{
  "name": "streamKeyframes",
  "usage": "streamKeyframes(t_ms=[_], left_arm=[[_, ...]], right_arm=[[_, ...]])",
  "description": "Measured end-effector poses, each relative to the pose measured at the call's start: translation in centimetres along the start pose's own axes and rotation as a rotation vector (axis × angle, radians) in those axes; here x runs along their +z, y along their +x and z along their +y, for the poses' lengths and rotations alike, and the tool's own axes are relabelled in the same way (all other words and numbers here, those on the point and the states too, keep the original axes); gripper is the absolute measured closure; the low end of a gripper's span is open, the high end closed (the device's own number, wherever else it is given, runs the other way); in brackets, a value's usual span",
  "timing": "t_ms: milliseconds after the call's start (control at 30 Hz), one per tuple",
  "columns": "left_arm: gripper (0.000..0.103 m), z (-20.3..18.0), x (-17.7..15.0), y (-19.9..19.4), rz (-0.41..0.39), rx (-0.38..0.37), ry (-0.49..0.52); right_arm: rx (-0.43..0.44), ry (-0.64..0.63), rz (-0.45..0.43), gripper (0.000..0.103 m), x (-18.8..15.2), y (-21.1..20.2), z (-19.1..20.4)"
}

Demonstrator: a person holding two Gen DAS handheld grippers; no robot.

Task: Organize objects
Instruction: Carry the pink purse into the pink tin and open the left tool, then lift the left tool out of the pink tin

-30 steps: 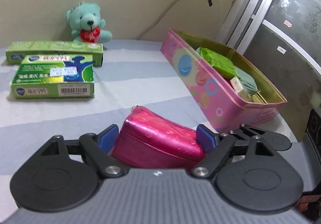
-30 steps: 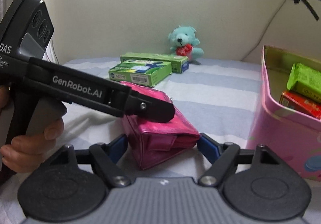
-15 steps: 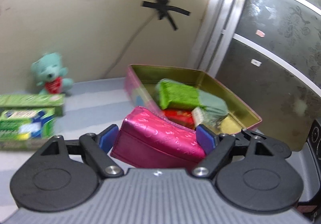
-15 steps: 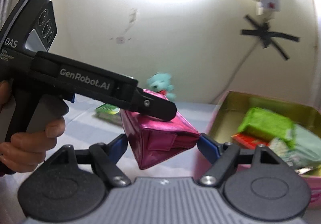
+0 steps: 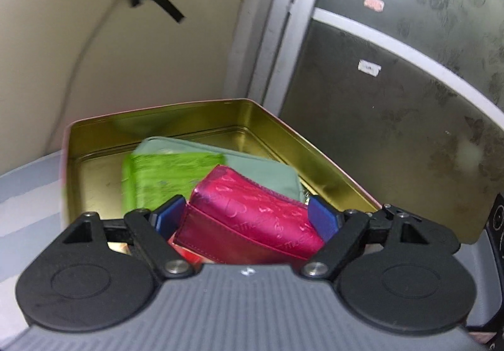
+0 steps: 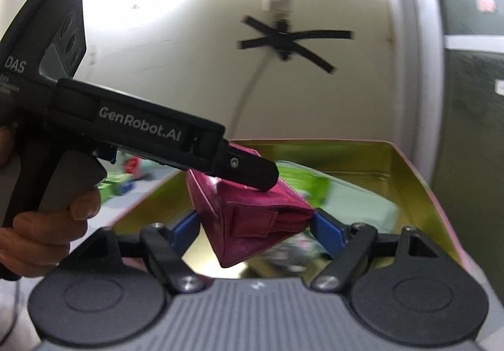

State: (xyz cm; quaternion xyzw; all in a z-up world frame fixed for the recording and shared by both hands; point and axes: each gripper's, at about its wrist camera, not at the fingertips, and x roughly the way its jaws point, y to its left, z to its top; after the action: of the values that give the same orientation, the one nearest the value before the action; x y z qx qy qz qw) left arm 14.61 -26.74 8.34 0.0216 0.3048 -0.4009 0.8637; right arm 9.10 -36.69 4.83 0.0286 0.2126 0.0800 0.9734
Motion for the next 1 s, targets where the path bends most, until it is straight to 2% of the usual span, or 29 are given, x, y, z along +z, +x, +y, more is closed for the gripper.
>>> streamKeyframes(t_ms=[167, 233, 367, 567, 767, 1000], left_arm=[[0.015, -1.7, 0.7, 3.0, 0.027, 0.037, 0.039], [0.014, -1.8, 0.4, 3.2, 0.027, 0.066, 0.040], [0.014, -1.7, -0.3, 2.0, 0.015, 0.140, 0.072], [0.014, -0.9, -1.2, -1.2, 0.005, 0.260, 0.068], [0.014, -0.2, -3.2, -4.7, 0.014, 0.369, 0.049], [0.014, 2.2, -6.4, -8.1, 0.050, 0.466, -0.015]], right_arm=[[-0.103, 0.020, 0.012, 0.024, -0.6, 1.8, -3.1], [-0.136, 0.042, 0.022, 0.021, -0.8, 2.4, -4.1], [-0.123, 0.081, -0.017, 0.019, -1.0, 1.9, -4.8], [-0.100, 0.115, -0.039, 0.020, -1.2, 0.4, -4.1], [-0.064, 0.147, -0.060, 0.019, -1.0, -1.2, -2.4], [0.001, 0.166, -0.056, 0.019, -1.2, -1.9, 1.0]])
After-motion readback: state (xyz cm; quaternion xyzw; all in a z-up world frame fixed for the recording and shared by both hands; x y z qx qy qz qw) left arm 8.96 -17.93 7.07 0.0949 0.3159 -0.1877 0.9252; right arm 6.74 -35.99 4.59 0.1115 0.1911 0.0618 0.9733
